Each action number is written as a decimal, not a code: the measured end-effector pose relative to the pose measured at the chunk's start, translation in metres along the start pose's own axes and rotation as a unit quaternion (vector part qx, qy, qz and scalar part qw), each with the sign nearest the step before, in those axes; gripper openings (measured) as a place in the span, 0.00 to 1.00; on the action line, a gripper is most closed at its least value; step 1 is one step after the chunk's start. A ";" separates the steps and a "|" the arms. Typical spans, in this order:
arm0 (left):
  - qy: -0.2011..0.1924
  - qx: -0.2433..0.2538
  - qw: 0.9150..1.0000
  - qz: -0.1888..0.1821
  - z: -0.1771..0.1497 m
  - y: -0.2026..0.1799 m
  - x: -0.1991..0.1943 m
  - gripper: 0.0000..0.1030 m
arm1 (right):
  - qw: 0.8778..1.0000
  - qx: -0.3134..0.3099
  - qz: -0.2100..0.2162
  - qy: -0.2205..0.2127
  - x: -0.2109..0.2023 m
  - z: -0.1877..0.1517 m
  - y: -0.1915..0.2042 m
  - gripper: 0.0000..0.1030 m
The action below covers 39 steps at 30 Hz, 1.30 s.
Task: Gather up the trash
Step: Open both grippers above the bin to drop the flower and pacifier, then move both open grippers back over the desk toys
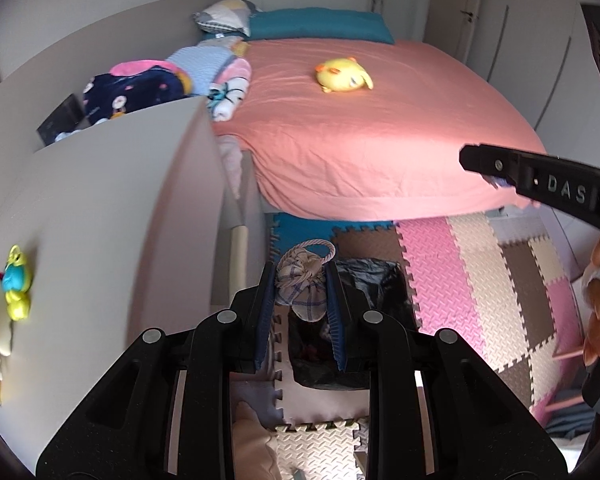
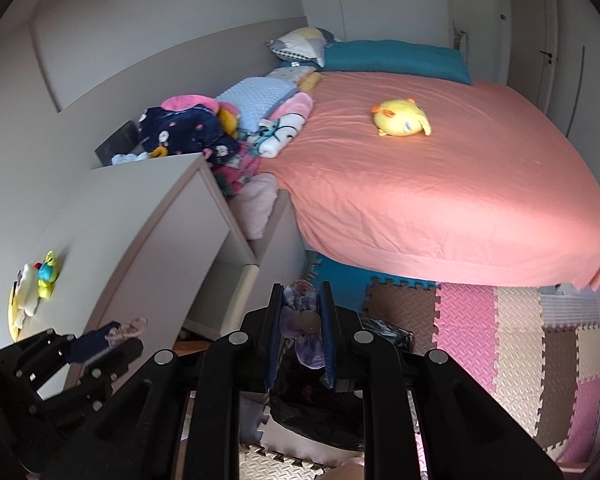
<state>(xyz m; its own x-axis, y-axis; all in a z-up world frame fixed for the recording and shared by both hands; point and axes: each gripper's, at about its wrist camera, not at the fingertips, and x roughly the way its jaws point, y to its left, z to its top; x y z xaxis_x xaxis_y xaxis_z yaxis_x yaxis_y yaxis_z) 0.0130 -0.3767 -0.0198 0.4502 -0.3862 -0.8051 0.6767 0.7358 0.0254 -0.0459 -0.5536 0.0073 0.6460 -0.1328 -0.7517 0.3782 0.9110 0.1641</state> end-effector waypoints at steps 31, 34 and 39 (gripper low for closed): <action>0.024 0.039 0.999 0.001 0.005 -0.022 0.020 0.94 | 0.994 0.029 -0.108 0.005 0.012 0.012 -0.043 0.98; 0.020 0.030 0.999 0.001 0.004 -0.014 0.016 0.94 | 0.994 0.027 -0.106 0.001 0.010 0.012 -0.037 0.98; 0.012 0.022 1.000 0.004 0.000 -0.003 0.006 0.94 | 0.995 0.016 -0.095 -0.001 0.007 0.012 -0.021 0.98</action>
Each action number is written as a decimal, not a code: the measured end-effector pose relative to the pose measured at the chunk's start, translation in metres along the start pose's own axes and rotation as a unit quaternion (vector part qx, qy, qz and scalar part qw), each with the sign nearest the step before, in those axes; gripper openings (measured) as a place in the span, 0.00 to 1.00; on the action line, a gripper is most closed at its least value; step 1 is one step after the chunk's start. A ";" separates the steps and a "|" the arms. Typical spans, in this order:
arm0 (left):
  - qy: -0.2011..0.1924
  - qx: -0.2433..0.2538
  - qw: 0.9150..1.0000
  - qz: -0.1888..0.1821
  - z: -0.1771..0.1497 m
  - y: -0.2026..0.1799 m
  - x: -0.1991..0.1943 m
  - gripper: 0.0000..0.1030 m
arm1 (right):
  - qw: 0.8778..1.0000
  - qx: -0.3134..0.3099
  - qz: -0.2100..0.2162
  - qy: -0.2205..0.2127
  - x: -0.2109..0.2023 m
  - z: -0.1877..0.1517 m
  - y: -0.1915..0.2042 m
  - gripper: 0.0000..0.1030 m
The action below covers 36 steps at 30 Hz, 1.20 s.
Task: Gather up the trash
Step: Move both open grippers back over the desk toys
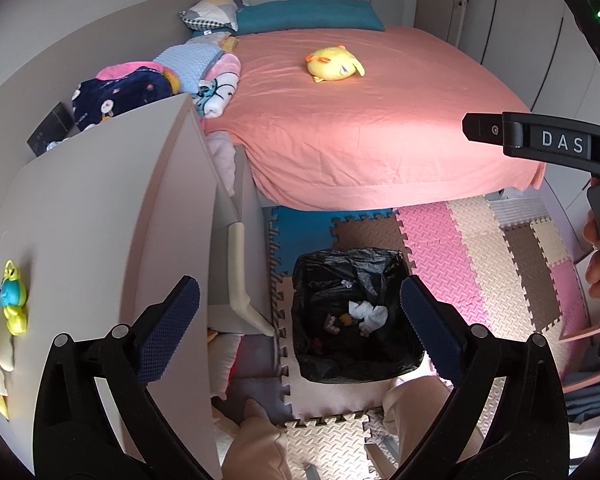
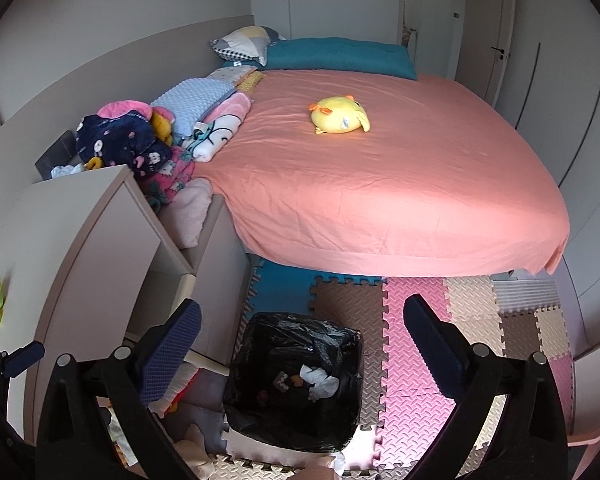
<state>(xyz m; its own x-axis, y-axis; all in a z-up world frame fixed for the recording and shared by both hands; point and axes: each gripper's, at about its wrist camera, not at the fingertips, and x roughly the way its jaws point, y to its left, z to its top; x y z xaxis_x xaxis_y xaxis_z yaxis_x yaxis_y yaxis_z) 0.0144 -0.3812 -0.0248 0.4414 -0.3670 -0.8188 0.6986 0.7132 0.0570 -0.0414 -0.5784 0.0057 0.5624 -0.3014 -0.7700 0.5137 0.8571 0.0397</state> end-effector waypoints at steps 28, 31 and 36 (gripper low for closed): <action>-0.028 -0.081 0.994 0.067 -0.060 0.113 -0.063 0.94 | 0.989 -0.069 0.129 -0.029 -0.033 -0.018 0.149 0.98; -0.028 -0.094 0.993 0.072 -0.068 0.125 -0.067 0.94 | 0.987 -0.082 0.137 -0.024 -0.034 -0.023 0.166 0.98; -0.030 -0.107 0.991 0.080 -0.081 0.142 -0.076 0.94 | 0.983 -0.108 0.144 -0.022 -0.035 -0.029 0.194 0.98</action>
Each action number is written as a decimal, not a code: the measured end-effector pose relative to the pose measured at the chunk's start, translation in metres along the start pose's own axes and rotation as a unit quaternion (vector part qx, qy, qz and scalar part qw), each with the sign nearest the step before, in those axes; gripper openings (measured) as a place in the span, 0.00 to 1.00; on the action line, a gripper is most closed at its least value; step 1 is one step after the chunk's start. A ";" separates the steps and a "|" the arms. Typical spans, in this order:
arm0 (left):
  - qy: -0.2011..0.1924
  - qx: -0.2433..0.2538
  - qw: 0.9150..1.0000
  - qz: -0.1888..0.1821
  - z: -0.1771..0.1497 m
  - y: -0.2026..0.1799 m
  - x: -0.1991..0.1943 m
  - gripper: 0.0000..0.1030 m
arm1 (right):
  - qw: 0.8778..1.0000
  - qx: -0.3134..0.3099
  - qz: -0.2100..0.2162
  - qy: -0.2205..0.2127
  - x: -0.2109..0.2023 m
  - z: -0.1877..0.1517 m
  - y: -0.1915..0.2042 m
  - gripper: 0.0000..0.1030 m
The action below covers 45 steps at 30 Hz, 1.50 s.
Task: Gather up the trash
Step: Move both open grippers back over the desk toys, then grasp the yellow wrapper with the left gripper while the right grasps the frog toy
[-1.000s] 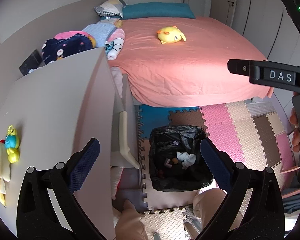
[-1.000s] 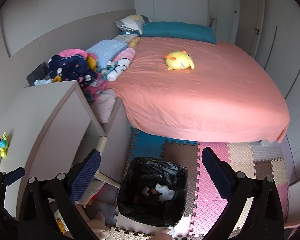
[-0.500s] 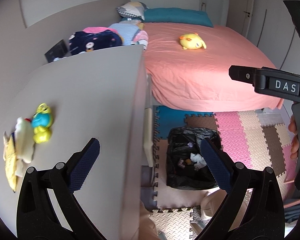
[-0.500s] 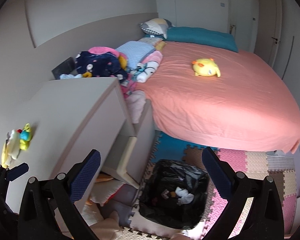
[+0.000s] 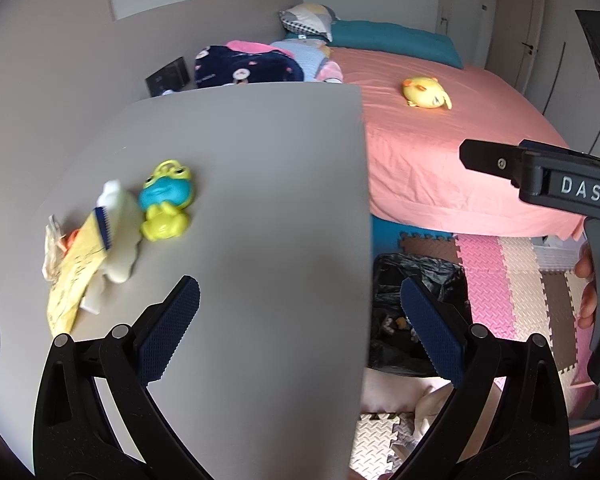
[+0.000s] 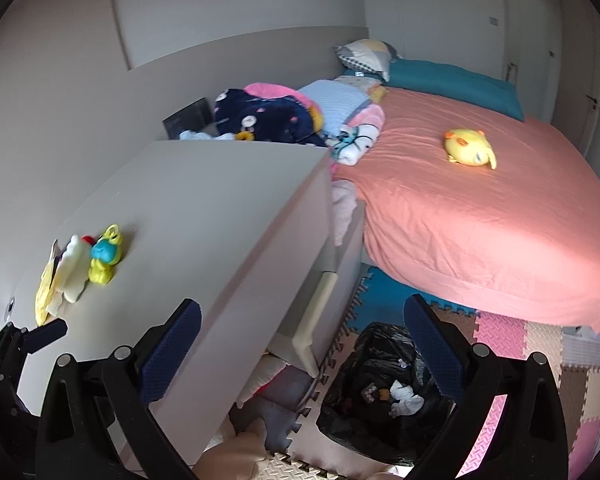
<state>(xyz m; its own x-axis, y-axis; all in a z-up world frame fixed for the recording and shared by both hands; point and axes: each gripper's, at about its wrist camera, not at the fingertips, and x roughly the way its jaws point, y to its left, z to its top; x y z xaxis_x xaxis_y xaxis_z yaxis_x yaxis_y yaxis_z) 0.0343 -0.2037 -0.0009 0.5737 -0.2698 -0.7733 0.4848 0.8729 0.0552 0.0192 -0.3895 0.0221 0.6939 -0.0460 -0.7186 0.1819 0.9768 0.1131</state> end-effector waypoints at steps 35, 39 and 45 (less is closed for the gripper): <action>0.018 -0.047 0.998 0.043 -0.048 0.178 -0.008 0.94 | 0.995 -0.070 0.042 0.053 0.070 0.005 0.167 0.98; 0.020 -0.048 0.997 0.049 -0.049 0.195 -0.005 0.94 | 0.995 -0.075 0.039 0.061 0.081 0.009 0.178 0.98; 0.014 -0.042 0.998 0.049 -0.048 0.209 -0.003 0.89 | 0.994 -0.068 0.051 0.075 0.101 0.019 0.193 0.98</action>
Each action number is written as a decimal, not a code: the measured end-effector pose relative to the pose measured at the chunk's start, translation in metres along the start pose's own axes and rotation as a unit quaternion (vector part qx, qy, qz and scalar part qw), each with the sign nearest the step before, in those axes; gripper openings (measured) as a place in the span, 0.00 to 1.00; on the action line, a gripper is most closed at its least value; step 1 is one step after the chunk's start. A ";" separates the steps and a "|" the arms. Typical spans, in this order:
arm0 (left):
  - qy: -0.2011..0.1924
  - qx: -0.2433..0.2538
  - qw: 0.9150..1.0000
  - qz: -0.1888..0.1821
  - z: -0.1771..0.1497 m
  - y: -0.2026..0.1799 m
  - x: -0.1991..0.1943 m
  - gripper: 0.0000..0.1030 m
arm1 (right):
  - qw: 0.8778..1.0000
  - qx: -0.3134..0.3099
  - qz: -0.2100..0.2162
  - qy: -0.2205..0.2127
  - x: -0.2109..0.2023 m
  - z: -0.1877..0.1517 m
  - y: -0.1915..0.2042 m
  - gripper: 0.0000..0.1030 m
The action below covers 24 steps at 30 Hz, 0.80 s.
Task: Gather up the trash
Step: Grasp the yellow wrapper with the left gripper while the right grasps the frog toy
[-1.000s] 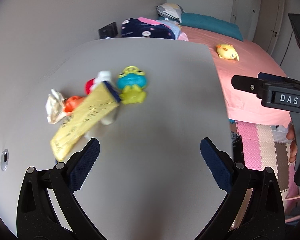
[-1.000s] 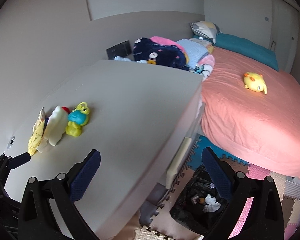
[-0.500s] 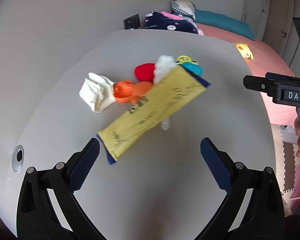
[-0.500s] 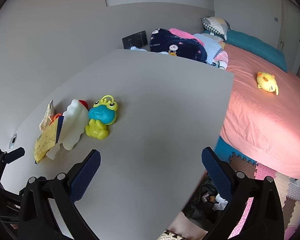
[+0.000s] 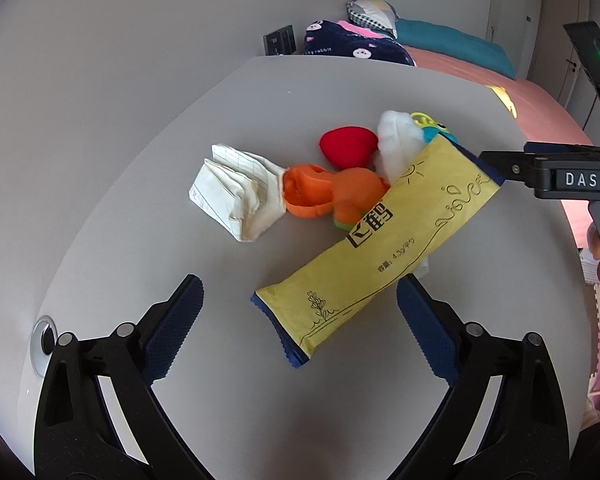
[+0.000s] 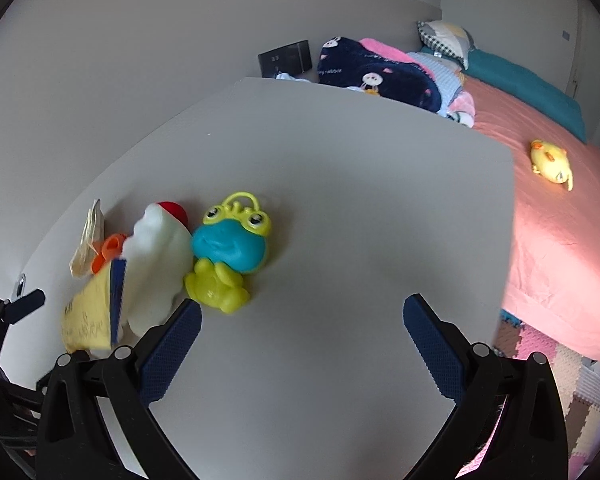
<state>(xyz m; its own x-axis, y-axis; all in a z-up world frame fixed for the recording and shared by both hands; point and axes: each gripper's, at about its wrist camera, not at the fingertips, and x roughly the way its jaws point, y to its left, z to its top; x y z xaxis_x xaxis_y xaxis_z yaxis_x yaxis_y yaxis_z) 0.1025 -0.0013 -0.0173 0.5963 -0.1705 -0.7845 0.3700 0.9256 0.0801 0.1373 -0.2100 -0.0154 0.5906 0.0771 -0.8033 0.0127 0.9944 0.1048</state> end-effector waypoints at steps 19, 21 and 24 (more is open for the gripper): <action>-0.004 0.072 0.997 -0.015 0.004 -0.005 0.021 0.70 | 0.999 -0.038 -0.001 0.023 0.038 0.022 0.034 0.74; -0.004 0.080 0.997 -0.011 0.003 -0.007 0.022 0.66 | 0.999 -0.041 0.001 0.024 0.039 0.022 0.036 0.69; -0.003 0.079 0.997 -0.014 0.002 -0.006 0.023 0.56 | 0.999 -0.045 0.003 0.027 0.039 0.023 0.038 0.59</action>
<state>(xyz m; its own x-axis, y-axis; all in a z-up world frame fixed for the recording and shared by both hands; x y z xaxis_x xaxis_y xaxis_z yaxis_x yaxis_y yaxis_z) 0.1156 -0.0115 -0.0340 0.5887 -0.1977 -0.7838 0.4939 0.8556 0.1551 0.1795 -0.1703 -0.0297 0.5464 0.0854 -0.8332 -0.0659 0.9961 0.0589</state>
